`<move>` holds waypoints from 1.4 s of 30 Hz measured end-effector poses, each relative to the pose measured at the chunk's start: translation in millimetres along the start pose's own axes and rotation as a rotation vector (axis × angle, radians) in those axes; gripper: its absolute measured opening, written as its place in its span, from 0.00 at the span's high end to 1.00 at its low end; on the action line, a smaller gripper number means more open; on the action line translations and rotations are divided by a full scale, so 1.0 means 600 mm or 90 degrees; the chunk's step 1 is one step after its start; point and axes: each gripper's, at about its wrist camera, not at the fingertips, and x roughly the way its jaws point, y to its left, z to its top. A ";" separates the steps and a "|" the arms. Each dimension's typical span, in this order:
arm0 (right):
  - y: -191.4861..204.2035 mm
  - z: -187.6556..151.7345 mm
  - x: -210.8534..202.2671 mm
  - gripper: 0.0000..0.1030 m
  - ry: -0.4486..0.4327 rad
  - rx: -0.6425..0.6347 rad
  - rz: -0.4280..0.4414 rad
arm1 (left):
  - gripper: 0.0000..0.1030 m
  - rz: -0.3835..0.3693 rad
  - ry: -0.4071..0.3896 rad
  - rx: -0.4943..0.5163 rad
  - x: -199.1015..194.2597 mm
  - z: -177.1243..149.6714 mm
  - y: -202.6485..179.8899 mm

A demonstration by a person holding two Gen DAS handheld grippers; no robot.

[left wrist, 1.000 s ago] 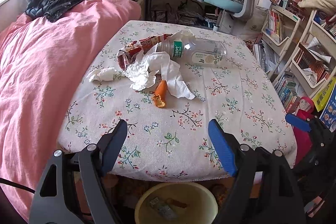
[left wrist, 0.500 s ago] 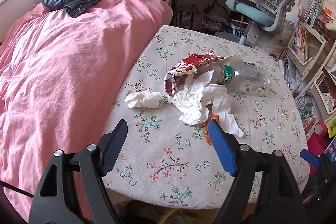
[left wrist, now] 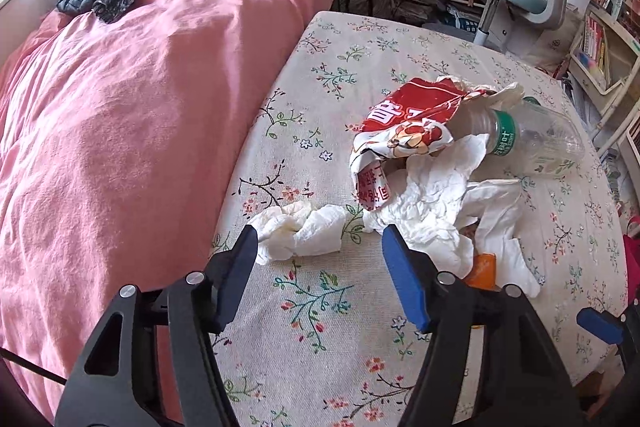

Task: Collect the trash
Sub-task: 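Move both open tools back over the table toward the crumpled tissues, then grasp a white tissue with the left tool while the right tool grasps another tissue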

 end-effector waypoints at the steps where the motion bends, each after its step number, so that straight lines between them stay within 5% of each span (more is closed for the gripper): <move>1: 0.001 0.004 0.004 0.38 0.000 0.003 0.003 | 0.40 -0.006 0.003 0.006 0.006 0.001 0.002; 4: -0.005 0.017 0.024 0.40 0.008 0.022 0.017 | 0.42 -0.025 0.008 0.022 0.018 0.002 0.005; 6: -0.012 0.024 0.031 0.40 0.007 0.035 0.013 | 0.63 -0.037 0.047 0.027 0.025 0.001 0.003; 8: -0.018 0.030 0.032 0.40 0.005 0.043 0.007 | 0.70 -0.065 0.075 0.025 0.021 -0.001 0.001; 20: -0.029 0.046 0.060 0.40 0.012 0.053 -0.010 | 0.68 -0.032 0.025 0.051 0.023 0.020 -0.011; 23: -0.034 0.052 0.063 0.40 0.008 0.058 -0.011 | 0.98 -0.047 0.069 0.058 0.038 0.018 -0.017; 31: -0.054 0.083 0.080 0.42 -0.012 0.071 -0.012 | 0.98 -0.109 0.033 0.059 -0.024 0.019 -0.046; 36: -0.064 0.099 0.109 0.54 -0.008 0.077 0.003 | 0.98 -0.140 0.027 0.055 -0.029 0.027 -0.051; 42: -0.054 0.100 0.119 0.89 -0.001 0.055 0.012 | 0.98 -0.138 0.031 0.053 -0.020 0.035 -0.043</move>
